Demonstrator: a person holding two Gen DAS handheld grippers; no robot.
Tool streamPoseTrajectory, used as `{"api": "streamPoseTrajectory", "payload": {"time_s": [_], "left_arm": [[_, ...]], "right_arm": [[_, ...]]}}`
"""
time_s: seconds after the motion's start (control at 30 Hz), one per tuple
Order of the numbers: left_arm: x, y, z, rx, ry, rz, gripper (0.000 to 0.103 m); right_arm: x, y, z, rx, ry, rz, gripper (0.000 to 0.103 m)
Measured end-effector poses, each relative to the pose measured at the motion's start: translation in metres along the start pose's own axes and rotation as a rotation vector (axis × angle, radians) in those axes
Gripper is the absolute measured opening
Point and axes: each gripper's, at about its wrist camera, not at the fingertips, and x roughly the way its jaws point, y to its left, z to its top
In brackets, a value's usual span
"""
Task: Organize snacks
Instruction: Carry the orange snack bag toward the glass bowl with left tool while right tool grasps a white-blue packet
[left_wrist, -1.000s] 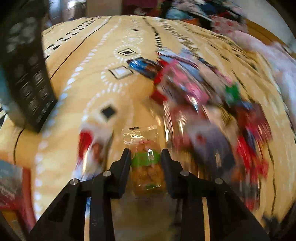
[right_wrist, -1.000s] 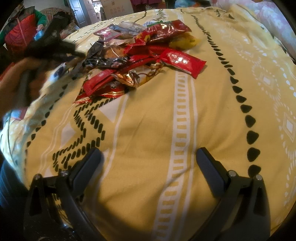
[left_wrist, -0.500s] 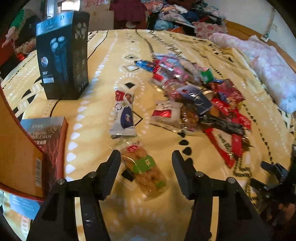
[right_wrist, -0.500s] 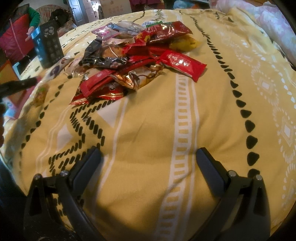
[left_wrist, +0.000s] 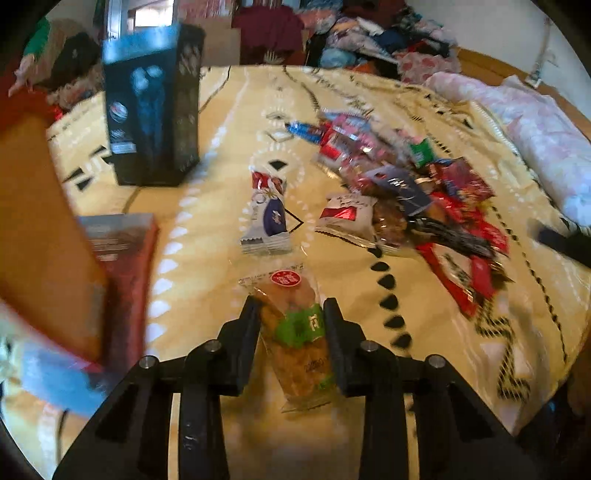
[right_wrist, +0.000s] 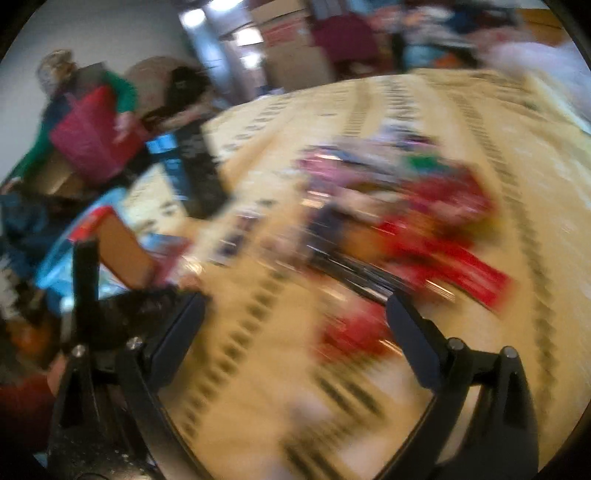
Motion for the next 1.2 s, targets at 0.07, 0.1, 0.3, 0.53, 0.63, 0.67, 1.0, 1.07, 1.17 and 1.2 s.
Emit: {"api": "streamPoseTrajectory", "payload": {"time_s": [0.07,0.1,0.3,0.53,0.63,0.67,1.0,1.07,1.17,1.2], "left_arm": [[-0.021,0.005,-0.006,-0.010,-0.023,-0.017,0.035],[-0.031,0.009,-0.010,-0.017,-0.033,-0.022,0.035],[-0.081,0.017,-0.016,-0.011,-0.113,-0.018,0.035],[-0.101,0.031,-0.003,-0.004,-0.171,-0.005,0.035],[-0.105,0.041,0.001,-0.028,-0.179,-0.003,0.035],[-0.107,0.042,0.000,-0.033,-0.181,-0.001,0.035],[-0.165,0.085,0.026,-0.150,-0.296,-0.034,0.035],[-0.182,0.104,0.034,-0.187,-0.332,-0.005,0.035],[-0.213,0.140,0.043,-0.228,-0.388,0.083,0.035],[-0.220,0.150,0.045,-0.235,-0.400,0.109,0.035]], "right_arm": [[0.048,0.027,0.022,-0.023,0.041,0.073,0.086],[0.074,0.038,0.032,-0.028,0.073,0.102,0.081],[0.184,0.083,0.057,-0.059,0.210,-0.003,0.080],[0.230,0.085,0.042,-0.123,0.310,-0.173,0.049],[0.209,0.077,0.042,-0.073,0.277,-0.103,0.030],[0.196,0.076,0.043,-0.068,0.249,-0.081,0.029],[0.080,0.124,0.077,-0.100,0.029,0.003,0.029],[0.066,0.151,0.093,-0.128,-0.011,0.042,0.029],[0.055,0.198,0.113,-0.189,-0.049,0.120,0.029],[0.055,0.217,0.122,-0.214,-0.054,0.154,0.029]]}}
